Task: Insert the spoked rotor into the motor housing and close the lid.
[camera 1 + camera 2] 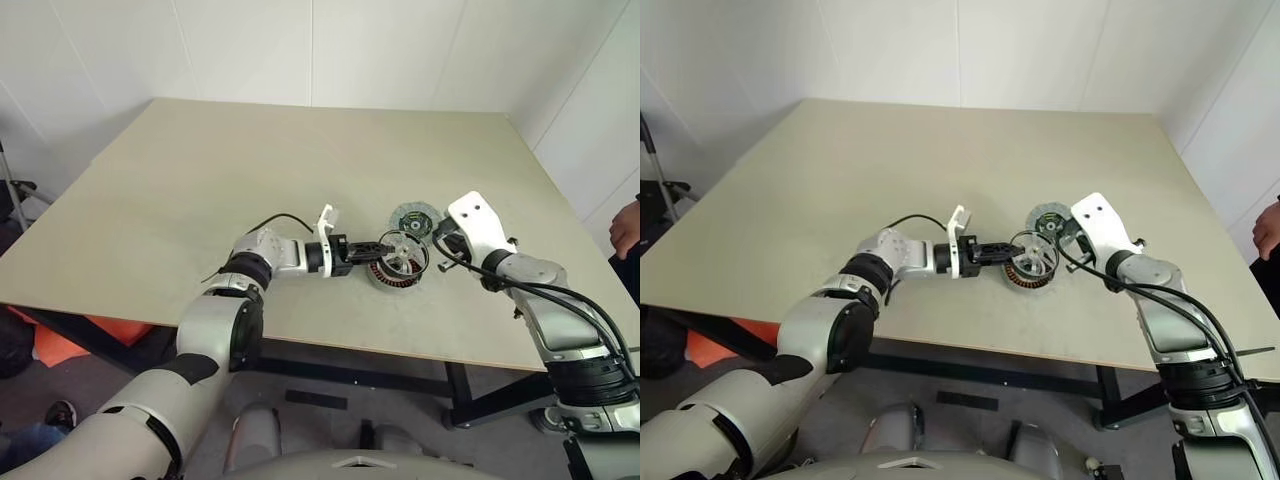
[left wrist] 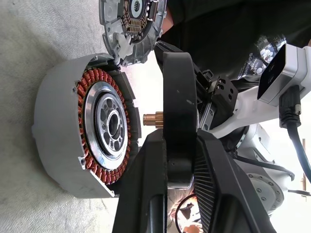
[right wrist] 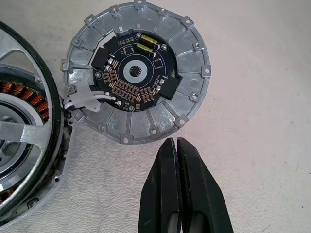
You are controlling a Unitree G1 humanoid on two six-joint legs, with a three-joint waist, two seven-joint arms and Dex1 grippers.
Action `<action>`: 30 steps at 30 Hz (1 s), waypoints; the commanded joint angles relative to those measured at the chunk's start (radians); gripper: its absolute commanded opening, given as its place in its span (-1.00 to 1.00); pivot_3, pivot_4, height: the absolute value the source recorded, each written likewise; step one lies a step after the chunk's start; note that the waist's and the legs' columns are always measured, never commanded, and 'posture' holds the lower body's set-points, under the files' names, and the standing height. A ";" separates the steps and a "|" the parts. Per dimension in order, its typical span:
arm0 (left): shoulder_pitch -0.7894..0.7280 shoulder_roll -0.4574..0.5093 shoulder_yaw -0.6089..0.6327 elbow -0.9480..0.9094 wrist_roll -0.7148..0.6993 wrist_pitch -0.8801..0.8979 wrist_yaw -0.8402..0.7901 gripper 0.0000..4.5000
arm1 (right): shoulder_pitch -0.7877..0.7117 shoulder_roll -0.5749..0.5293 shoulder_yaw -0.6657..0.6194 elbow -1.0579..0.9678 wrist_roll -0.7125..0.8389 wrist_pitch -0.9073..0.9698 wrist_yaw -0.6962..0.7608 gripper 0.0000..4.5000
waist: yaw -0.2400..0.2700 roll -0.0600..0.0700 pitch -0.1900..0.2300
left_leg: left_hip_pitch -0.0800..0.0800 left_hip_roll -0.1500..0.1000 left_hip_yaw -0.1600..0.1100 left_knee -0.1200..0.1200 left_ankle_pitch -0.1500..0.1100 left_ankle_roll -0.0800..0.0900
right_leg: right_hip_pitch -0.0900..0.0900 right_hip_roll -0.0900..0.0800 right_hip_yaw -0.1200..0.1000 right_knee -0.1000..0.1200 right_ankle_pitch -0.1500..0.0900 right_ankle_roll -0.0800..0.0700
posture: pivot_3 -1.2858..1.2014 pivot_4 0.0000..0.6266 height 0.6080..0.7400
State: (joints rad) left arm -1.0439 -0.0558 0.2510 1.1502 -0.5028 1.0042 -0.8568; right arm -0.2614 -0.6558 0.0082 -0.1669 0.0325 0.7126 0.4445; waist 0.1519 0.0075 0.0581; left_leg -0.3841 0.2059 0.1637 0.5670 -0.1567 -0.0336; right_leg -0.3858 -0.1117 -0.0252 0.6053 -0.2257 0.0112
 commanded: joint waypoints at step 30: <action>-0.022 0.073 -0.024 -0.029 0.071 -0.077 -0.057 0.07 | -0.006 -0.031 -0.023 -0.076 0.001 -0.011 0.029 -1.00 | -0.001 0.000 0.000 | 0.004 0.000 0.000 -0.001 0.000 0.000 | 0.003 0.000 0.000 -0.001 0.000 0.000 | 0.03 -1.00 1.00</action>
State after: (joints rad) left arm -1.0513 0.0010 0.2303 1.1676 -0.4329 0.9424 -0.8850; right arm -0.2562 -0.6676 0.0000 -0.1823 0.0304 0.7246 0.4613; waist 0.1506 0.0076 0.0581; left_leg -0.3813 0.2060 0.1638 0.5658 -0.1569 -0.0333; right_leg -0.3836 -0.1117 -0.0251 0.6044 -0.2258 0.0113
